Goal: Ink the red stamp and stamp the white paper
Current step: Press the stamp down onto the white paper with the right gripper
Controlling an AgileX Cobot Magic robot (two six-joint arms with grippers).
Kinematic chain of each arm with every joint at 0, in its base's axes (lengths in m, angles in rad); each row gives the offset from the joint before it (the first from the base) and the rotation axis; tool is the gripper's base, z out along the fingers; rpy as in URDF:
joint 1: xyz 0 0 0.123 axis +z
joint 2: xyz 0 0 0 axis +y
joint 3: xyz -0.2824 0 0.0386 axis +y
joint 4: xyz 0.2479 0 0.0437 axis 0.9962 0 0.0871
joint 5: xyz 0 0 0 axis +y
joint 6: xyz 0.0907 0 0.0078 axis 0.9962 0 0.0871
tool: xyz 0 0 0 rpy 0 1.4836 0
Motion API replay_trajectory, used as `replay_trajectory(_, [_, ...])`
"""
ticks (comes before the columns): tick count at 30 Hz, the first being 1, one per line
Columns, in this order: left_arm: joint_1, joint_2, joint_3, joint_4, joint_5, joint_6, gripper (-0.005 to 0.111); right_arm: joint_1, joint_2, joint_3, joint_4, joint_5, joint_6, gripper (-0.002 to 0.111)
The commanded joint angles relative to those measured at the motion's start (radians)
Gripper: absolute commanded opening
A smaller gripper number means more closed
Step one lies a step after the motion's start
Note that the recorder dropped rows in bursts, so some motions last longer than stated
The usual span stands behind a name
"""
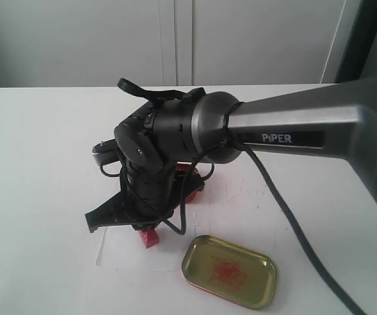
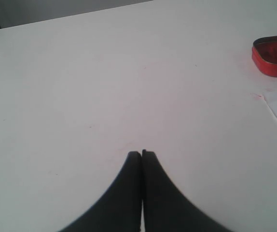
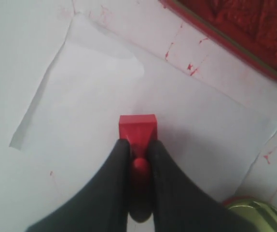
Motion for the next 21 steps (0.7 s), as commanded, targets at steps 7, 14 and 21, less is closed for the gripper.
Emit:
replay_trajectory(7, [0.002, -0.003, 0.003, -0.003, -0.003, 0.003, 0.000, 0.002, 0.123, 0.005, -0.016, 0.030, 0.003, 0.000])
replay_trajectory(14, [0.002, -0.003, 0.003, -0.003, -0.003, 0.003, 0.000, 0.002, 0.143, 0.005, -0.016, 0.048, 0.001, 0.000])
replay_trajectory(21, [0.002, -0.003, 0.003, -0.003, -0.003, 0.003, 0.000, 0.002, 0.143, 0.005, -0.016, 0.037, 0.003, 0.000])
